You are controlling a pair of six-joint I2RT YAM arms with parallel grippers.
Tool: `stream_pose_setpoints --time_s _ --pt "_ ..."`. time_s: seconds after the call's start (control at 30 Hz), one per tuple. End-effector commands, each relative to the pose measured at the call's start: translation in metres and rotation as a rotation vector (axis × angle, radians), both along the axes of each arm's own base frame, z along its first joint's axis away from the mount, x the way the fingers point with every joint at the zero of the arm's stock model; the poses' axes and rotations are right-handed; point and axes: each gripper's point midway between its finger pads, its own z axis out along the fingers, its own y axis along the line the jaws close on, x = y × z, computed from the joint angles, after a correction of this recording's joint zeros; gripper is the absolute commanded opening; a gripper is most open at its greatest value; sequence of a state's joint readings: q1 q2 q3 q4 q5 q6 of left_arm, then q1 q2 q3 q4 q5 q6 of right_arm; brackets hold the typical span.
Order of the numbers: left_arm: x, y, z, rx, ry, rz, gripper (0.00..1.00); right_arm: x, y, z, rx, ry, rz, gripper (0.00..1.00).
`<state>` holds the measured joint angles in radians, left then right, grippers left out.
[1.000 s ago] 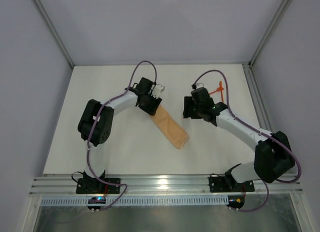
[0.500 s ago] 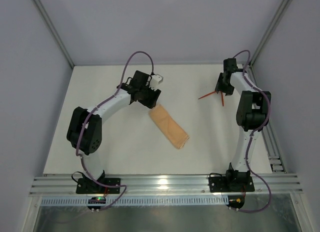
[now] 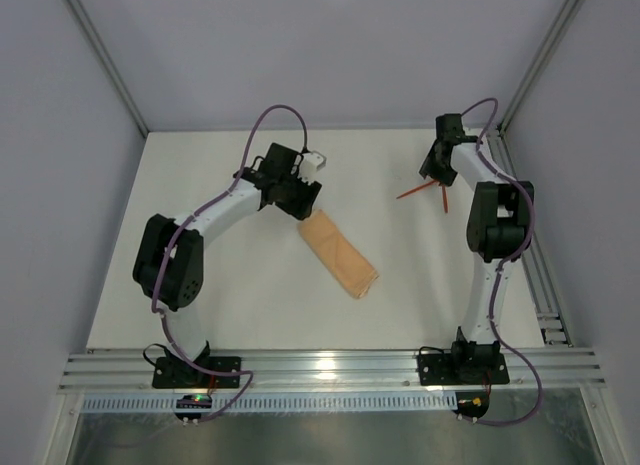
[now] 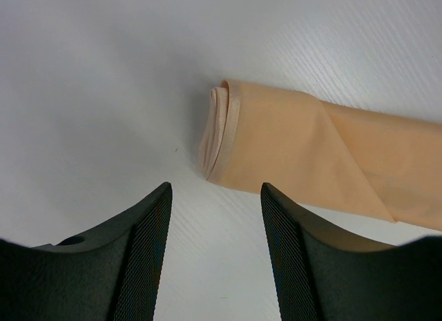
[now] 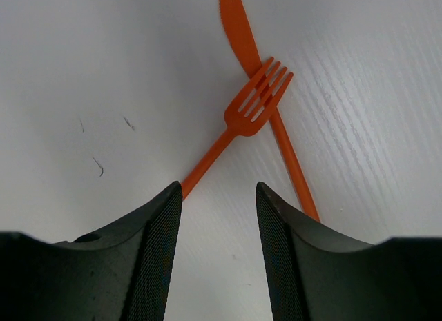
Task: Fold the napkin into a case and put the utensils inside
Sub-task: Pick up the fork from the corner of the board.
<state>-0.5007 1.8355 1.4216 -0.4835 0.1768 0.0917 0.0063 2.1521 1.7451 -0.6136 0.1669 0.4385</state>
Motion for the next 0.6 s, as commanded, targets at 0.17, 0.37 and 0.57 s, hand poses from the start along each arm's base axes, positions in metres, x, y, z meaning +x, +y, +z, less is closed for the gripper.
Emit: stream_pose_setpoints --time_s 0.17,0.37,0.57 --pt "0.000 0.005 0.009 -0.029 -0.026 -0.012 0.57 0.033 0.008 -0.022 -0.016 -0.031 -0.139 0.49" --pt "0.002 0.008 0.015 -0.047 -0.030 -0.004 0.56 0.018 0.006 -0.054 -0.019 0.102 -0.153 0.50" --pt "0.000 0.010 0.021 -0.055 -0.039 -0.007 0.57 0.017 0.006 -0.058 0.001 0.120 -0.150 0.33"
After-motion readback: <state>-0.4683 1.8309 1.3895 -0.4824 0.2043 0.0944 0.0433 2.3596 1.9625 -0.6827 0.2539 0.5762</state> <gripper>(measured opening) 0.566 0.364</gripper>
